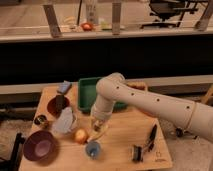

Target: Place fork in plastic cup

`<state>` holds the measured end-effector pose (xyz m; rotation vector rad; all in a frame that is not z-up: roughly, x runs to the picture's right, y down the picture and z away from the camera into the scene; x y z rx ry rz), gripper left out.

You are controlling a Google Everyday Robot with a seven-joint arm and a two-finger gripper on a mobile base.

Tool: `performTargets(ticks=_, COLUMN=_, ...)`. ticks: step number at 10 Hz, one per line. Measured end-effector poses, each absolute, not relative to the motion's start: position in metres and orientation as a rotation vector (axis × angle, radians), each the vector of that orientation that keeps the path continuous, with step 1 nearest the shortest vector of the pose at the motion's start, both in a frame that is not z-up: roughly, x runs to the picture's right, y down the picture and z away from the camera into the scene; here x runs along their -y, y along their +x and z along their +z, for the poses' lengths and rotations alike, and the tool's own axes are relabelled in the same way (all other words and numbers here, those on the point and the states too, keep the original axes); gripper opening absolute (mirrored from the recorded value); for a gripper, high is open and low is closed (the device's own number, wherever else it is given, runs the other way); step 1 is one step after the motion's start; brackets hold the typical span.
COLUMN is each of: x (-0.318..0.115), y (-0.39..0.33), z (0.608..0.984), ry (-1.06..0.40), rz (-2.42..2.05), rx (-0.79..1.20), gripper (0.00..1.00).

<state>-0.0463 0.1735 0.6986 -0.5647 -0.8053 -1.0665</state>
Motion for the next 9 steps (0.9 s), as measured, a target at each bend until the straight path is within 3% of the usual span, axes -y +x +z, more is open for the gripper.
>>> performTargets(ticks=9, x=-0.192, y=-0.057, z=0.659, ry=-0.512, rz=-1.135, rx=0.785, gripper=0.0)
